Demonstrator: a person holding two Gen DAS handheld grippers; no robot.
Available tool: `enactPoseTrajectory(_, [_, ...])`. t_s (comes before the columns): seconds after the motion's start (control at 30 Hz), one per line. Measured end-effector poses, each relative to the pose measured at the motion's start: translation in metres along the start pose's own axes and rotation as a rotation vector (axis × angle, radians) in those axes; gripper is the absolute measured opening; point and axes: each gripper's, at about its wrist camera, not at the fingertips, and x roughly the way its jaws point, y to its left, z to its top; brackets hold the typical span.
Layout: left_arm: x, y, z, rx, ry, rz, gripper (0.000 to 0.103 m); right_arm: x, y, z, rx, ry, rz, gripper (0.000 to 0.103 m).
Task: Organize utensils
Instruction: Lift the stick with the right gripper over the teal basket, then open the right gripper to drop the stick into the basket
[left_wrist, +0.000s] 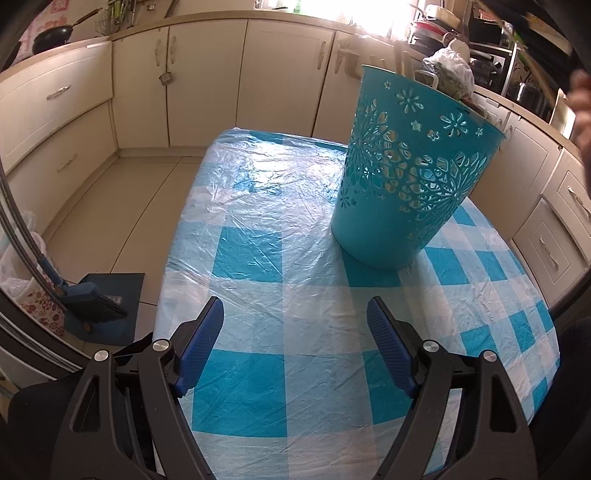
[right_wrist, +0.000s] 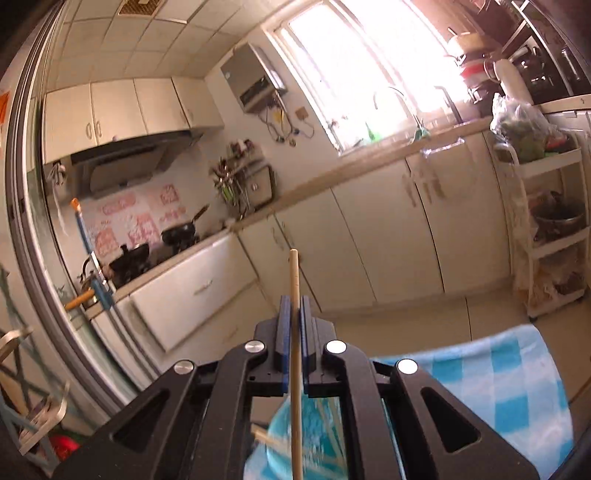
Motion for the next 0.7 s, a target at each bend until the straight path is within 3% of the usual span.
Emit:
enactPoseTrajectory(0.17, [-0.001,0.000,0.000,0.006,-0.004,-0.007,0.076,0.031,0.003,-0.022,-0.062,0.049,-0.071,0.006])
enactPoseTrajectory(0.37, [-0.005,-0.001,0.002,0.013,-0.018,-0.003,0.077,0.027,-0.009,-0.048,-0.075,0.146,-0.098,0.008])
enactPoseTrajectory(0.43, [-0.009,0.000,0.003,0.016,-0.026,0.008,0.077,0.015,-0.007,-0.052,-0.077,0.163,-0.092,0.014])
enactPoseTrajectory(0.53, [-0.024,0.001,0.009,0.009,-0.048,0.024,0.077,-0.019,0.004,-0.057,-0.099,0.172,-0.073,0.034])
enactPoseTrajectory(0.6, [-0.040,-0.002,0.013,-0.003,-0.064,0.027,0.080,-0.044,0.010,-0.060,-0.102,0.175,-0.077,0.057])
enactPoseTrajectory(0.7, [-0.074,-0.013,0.020,-0.002,-0.104,0.039,0.087,-0.085,0.016,-0.068,-0.103,0.198,-0.125,0.082])
